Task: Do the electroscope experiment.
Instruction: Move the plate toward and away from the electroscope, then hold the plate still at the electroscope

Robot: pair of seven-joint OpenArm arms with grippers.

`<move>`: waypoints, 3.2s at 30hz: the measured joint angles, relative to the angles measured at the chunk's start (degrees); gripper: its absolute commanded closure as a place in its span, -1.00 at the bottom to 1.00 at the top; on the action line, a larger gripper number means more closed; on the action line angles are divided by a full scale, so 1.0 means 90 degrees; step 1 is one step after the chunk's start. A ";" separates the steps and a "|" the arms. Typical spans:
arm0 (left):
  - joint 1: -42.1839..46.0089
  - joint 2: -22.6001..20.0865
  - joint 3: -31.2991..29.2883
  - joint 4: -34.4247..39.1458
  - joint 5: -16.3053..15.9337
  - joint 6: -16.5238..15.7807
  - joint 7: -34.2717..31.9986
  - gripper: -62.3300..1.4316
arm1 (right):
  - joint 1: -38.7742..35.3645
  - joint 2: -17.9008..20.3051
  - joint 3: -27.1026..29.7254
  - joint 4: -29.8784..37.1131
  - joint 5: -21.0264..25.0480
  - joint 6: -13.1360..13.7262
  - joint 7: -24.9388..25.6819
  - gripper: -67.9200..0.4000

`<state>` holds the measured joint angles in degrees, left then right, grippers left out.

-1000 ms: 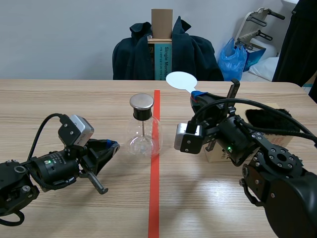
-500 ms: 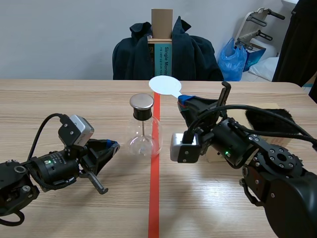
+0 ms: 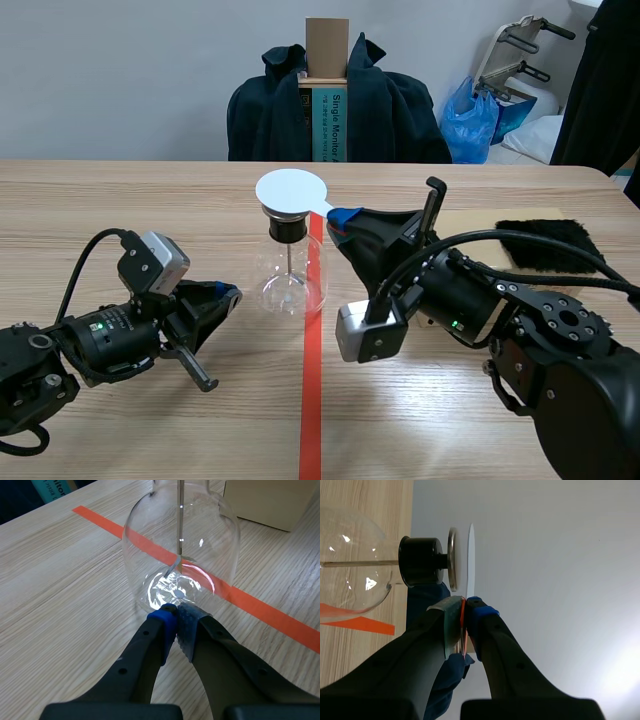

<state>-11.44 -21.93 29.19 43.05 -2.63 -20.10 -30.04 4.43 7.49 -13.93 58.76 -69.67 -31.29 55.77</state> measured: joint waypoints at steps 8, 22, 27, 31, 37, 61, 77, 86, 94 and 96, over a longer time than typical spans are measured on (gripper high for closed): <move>0.0000 0.0002 0.0000 0.0000 0.0000 0.0000 0.0000 0.86 | 0.0000 0.0000 0.0000 0.0000 0.0000 0.0000 0.0155 0.97; 0.0000 0.0000 -0.0002 0.0000 0.0000 0.0117 0.0000 0.86 | 0.0000 0.0000 0.0000 0.0000 0.0002 0.0002 -0.0889 0.97; 0.0000 0.0000 -0.0002 0.0000 0.0000 0.0117 0.0000 0.86 | 0.0000 0.0000 0.0000 0.0000 0.0002 0.0002 -0.1620 0.97; 0.0000 0.0000 -0.0002 0.0000 0.0000 0.0117 0.0000 0.86 | 0.0000 0.0000 0.0000 0.0000 0.0005 0.0005 -0.2052 0.97; 0.0000 0.0000 -0.0002 0.0000 0.0000 0.0117 0.0000 0.86 | 0.0000 0.0000 0.0000 0.0000 0.0005 0.0005 -0.2528 0.97; 0.0000 0.0002 -0.0002 0.0000 0.0000 0.0117 0.0000 0.86 | 0.0000 0.0000 0.0000 0.0000 0.0005 0.0000 -0.1426 0.97; 0.0000 0.0000 -0.0002 0.0000 0.0000 0.0117 0.0000 0.86 | 0.0000 0.0000 0.0000 0.0000 0.0002 -0.0002 -0.0029 0.97; 0.0000 0.0000 -0.0002 0.0000 0.0000 0.0117 0.0000 0.86 | 0.0000 0.0000 0.0000 0.0000 0.0002 -0.0002 0.0085 0.97; 0.0000 0.0000 -0.0002 0.0000 0.0000 0.0117 0.0000 0.86 | 0.0000 0.0000 0.0000 0.0000 0.0002 -0.0002 0.0085 0.97; 0.0000 0.0000 -0.0002 0.0000 0.0000 0.0117 0.0000 0.86 | 0.0000 0.0000 0.0000 0.0000 0.0002 -0.0002 0.0085 0.97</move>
<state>-11.44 -21.93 29.17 43.05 -2.63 -19.05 -30.04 4.43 7.49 -13.93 58.76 -69.65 -31.31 56.53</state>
